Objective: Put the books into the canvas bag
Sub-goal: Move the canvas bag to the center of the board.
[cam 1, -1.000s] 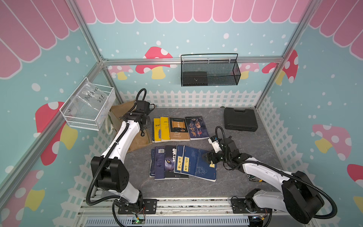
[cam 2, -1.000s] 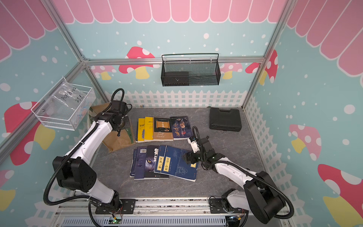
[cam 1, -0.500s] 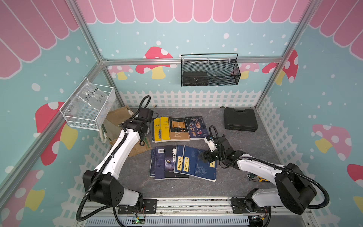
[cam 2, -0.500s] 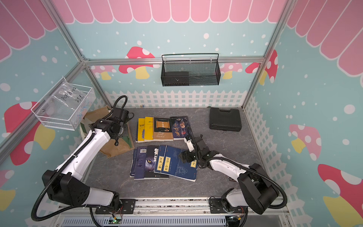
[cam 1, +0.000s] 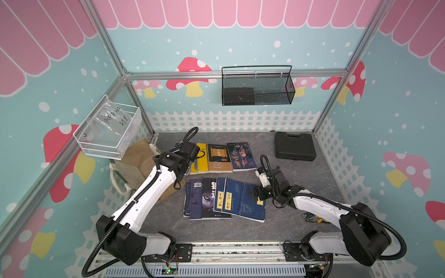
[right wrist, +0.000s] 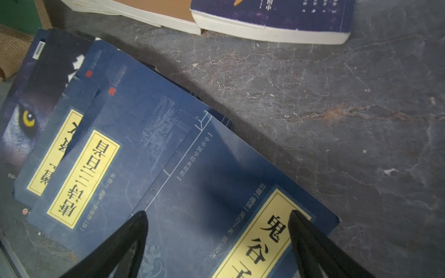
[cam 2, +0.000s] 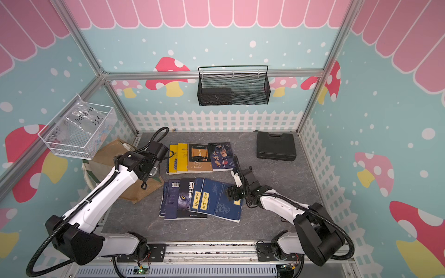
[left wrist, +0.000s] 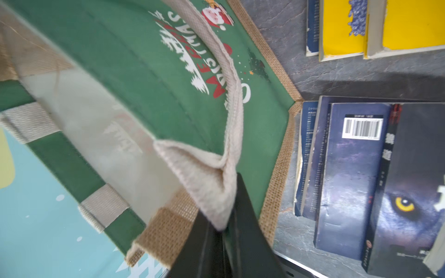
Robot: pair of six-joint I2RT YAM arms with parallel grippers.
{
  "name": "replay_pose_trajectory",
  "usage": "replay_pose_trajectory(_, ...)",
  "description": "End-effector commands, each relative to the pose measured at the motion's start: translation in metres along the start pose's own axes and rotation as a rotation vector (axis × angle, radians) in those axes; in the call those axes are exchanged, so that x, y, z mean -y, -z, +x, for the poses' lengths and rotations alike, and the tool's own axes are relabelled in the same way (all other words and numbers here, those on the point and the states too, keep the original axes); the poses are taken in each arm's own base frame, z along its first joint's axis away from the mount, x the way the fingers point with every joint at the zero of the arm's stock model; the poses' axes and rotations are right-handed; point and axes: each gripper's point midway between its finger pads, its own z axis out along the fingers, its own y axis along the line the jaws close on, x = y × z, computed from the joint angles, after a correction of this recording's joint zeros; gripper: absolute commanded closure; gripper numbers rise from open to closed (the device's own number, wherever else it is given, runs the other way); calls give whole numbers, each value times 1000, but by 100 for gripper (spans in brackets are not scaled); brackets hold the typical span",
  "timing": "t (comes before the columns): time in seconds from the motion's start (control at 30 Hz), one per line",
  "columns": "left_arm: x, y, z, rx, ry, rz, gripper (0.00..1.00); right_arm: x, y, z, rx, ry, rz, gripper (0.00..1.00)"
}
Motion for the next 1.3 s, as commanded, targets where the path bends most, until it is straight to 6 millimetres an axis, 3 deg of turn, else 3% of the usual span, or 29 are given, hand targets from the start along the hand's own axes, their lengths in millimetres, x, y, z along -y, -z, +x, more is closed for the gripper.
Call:
replay_pose_trajectory(0.0, -13, 5, 6, -5, 5, -35, 88, -3, 4, -7, 13, 50, -3, 6)
replay_pose_trajectory(0.2, -37, 10, -1, 26, -31, -174, 91, -4, -3, -36, 40, 83, 9, 5)
replay_pose_trajectory(0.43, -44, 8, -10, 27, -132, -300, 94, 13, -26, -100, 114, 20, -1, 5)
replay_pose_trajectory(0.63, 14, 18, -8, 68, -265, -12, 95, 49, -51, -128, 117, -13, 25, 5)
replay_pose_trajectory(0.8, 32, 25, 1, 38, -354, 99, 93, 70, -66, -142, 101, -26, 6, 5)
replay_pose_trajectory(0.97, 27, 23, 8, 4, -383, 74, 71, 69, -73, -149, 83, 5, -14, 5)
replay_pose_trajectory(1.13, 25, 30, 2, 24, -329, 82, 60, 67, -71, -138, 68, 3, -25, 5)
replay_pose_trajectory(1.27, 26, 47, -13, 62, -271, 143, 32, 72, -74, -132, 56, 6, -5, 5)
